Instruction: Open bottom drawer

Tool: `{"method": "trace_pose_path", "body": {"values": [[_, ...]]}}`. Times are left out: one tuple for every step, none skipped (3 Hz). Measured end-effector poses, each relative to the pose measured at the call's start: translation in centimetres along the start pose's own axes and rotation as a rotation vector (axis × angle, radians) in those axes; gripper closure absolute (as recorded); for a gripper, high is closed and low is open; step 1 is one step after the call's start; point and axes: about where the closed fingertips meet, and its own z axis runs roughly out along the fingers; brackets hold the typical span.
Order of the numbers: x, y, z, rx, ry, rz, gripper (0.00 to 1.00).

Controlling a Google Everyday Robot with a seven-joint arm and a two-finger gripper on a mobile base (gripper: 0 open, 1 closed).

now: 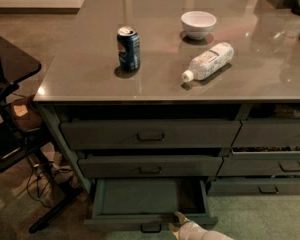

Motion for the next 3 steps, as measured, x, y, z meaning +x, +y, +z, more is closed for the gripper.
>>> {"method": "trace_pose_path", "body": {"values": [[-0.12, -0.11, -0.25, 0.000, 0.000, 0.000, 1.00], [0.14, 0.31, -0.52, 0.006, -0.003, 0.010, 1.00], [0.33, 0.75, -0.85, 0.012, -0.006, 0.022, 1.00]]}}
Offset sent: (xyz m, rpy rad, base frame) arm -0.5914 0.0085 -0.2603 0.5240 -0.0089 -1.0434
